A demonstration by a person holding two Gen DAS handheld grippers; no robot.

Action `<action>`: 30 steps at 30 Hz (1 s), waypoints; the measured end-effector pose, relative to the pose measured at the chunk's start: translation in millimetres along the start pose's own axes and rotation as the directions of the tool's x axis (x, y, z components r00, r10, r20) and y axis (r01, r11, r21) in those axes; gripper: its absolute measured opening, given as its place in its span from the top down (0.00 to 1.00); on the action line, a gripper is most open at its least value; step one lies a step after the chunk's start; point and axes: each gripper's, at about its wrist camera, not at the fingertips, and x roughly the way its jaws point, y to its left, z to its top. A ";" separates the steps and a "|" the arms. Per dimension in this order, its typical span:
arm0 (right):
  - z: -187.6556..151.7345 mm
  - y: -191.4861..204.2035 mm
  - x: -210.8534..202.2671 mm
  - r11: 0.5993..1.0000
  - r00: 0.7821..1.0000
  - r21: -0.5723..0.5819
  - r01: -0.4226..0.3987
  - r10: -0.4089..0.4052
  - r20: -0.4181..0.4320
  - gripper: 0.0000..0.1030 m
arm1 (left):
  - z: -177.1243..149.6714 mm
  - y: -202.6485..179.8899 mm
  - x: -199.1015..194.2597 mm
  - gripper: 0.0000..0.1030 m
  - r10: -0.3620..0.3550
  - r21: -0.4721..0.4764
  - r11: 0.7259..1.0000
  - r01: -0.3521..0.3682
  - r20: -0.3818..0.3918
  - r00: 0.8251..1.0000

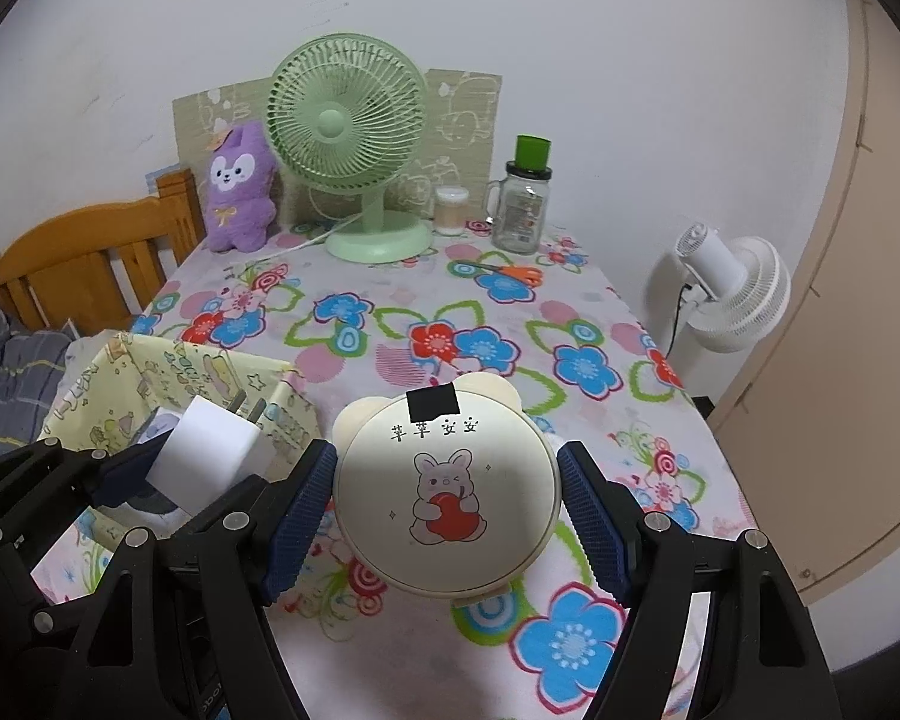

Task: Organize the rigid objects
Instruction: 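Carry the white cube with the left tool while the right tool carries the compact to the box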

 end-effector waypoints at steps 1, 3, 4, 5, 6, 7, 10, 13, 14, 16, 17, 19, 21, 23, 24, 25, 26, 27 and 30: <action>1.0 2.6 1.5 1.000 1.000 -0.003 -0.002 0.002 -0.002 0.25 | -0.1 1.9 0.9 0.61 0.001 -0.002 1.000 -0.001 -0.002 1.000; 2.3 8.1 4.5 1.000 1.000 -0.008 -0.007 0.007 -0.006 0.25 | -0.3 8.0 3.2 0.61 0.002 -0.005 1.000 -0.002 -0.008 1.000; 3.2 11.1 6.5 1.000 1.000 -0.009 -0.010 0.010 -0.008 0.25 | -0.5 9.9 3.7 0.61 0.004 -0.005 1.000 -0.004 -0.009 1.000; 3.7 13.6 7.8 1.000 1.000 -0.011 -0.013 0.012 -0.009 0.25 | -0.6 13.0 4.9 0.61 0.008 -0.005 1.000 -0.008 -0.011 1.000; 4.1 15.8 9.6 1.000 1.000 -0.013 -0.015 0.015 -0.011 0.25 | -0.7 15.4 5.7 0.61 0.011 -0.007 1.000 -0.011 -0.012 1.000; 5.2 18.9 11.6 1.000 1.000 -0.015 -0.018 0.017 -0.012 0.25 | -0.8 17.3 6.2 0.61 0.013 -0.007 1.000 -0.013 -0.013 1.000; 7.6 27.3 16.4 0.999 1.000 -0.024 -0.023 0.022 -0.016 0.25 | -0.6 25.0 9.4 0.61 0.017 -0.015 1.000 -0.017 -0.018 1.000; 10.5 35.0 21.7 0.999 0.999 -0.032 -0.029 0.029 -0.020 0.25 | -0.4 34.7 13.2 0.61 0.019 -0.024 1.000 -0.020 -0.025 1.000; 11.2 37.1 23.1 0.999 0.999 -0.034 -0.031 0.031 -0.021 0.25 | -0.2 38.2 14.5 0.61 0.020 -0.027 0.999 -0.021 -0.027 0.999; 12.7 42.9 26.4 0.998 0.999 -0.041 -0.037 0.036 -0.024 0.25 | -0.7 44.0 16.7 0.61 0.021 -0.030 0.999 -0.022 -0.034 0.999; 13.7 46.3 28.1 0.998 0.999 -0.046 -0.039 0.038 -0.027 0.25 | -0.9 46.7 17.6 0.61 0.021 -0.031 0.999 -0.022 -0.036 0.999; 15.3 53.5 31.3 0.997 0.998 -0.054 -0.052 0.050 -0.031 0.25 | -1.5 52.3 19.2 0.61 0.027 -0.036 0.999 -0.029 -0.039 0.999; 17.1 59.6 34.2 0.996 0.997 -0.058 -0.067 0.065 -0.033 0.25 | -2.2 59.1 20.5 0.61 0.035 -0.045 0.998 -0.037 -0.040 0.999; 19.2 66.5 37.4 0.995 0.997 -0.066 -0.077 0.075 -0.036 0.25 | -3.1 66.0 22.3 0.61 0.037 -0.056 0.998 -0.040 -0.046 0.998; 20.0 69.9 39.1 0.994 0.996 -0.071 -0.082 0.079 -0.038 0.25 | -3.6 68.7 23.1 0.61 0.041 -0.058 0.997 -0.044 -0.047 0.998; 21.0 73.6 41.0 0.993 0.996 -0.076 -0.086 0.083 -0.041 0.25 | -4.1 71.4 24.0 0.61 0.047 -0.059 0.997 -0.049 -0.049 0.998; 21.8 76.9 42.4 0.993 0.995 -0.081 -0.089 0.086 -0.043 0.25 | -4.9 74.1 25.0 0.61 0.051 -0.060 0.997 -0.054 -0.051 0.997; 22.4 80.0 43.8 0.992 0.995 -0.086 -0.092 0.089 -0.045 0.25 | -5.8 76.9 26.0 0.61 0.055 -0.061 0.996 -0.058 -0.054 0.997; 23.9 90.2 48.8 0.989 0.994 -0.102 -0.104 0.099 -0.053 0.25 | -8.0 86.0 31.0 0.61 0.063 -0.067 0.995 -0.068 -0.066 0.996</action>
